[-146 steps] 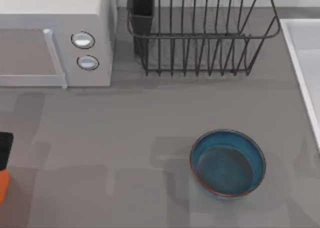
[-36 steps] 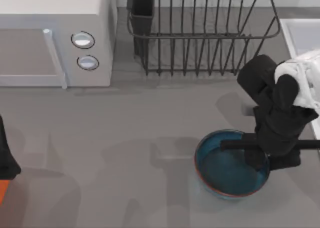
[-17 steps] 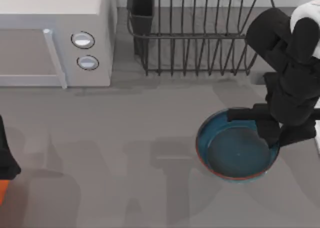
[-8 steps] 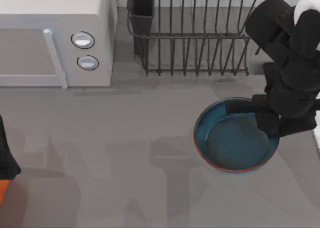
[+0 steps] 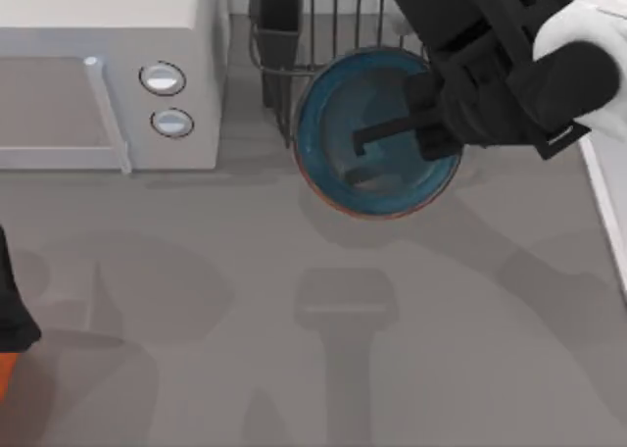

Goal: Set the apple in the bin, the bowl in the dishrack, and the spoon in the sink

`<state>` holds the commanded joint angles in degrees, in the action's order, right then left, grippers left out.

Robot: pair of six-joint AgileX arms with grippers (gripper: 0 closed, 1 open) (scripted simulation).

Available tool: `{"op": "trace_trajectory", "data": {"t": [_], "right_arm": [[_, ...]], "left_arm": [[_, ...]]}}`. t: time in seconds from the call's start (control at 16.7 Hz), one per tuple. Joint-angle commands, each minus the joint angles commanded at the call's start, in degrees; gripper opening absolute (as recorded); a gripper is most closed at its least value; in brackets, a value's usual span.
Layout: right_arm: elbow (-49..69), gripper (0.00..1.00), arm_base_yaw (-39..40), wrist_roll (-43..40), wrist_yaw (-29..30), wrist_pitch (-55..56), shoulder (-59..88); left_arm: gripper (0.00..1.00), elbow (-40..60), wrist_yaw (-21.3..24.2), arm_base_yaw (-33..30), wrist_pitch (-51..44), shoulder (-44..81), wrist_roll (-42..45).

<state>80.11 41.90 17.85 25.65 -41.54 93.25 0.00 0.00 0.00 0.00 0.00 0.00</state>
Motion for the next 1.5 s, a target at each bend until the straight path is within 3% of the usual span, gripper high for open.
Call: {"op": "trace_trajectory", "data": {"t": [0.42, 0.66, 1.08, 1.5], "right_arm": [[1.6, 0.00, 13.0, -11.8, 26.0, 30.5, -7.1], [2.2, 0.00, 17.1, -15.7, 34.4, 39.4, -10.3], [2.1, 0.00, 16.9, -15.9, 34.6, 40.9, -9.7], [0.2, 0.00, 6.8, -16.4, 24.9, 60.3, 7.1]], "left_arm": [[1.00, 0.0, 0.0, 0.0, 0.0, 0.0, 0.0], [1.00, 0.0, 0.0, 0.0, 0.0, 0.0, 0.0], [1.00, 0.0, 0.0, 0.0, 0.0, 0.0, 0.0], [1.00, 0.0, 0.0, 0.0, 0.0, 0.0, 0.0]]}}
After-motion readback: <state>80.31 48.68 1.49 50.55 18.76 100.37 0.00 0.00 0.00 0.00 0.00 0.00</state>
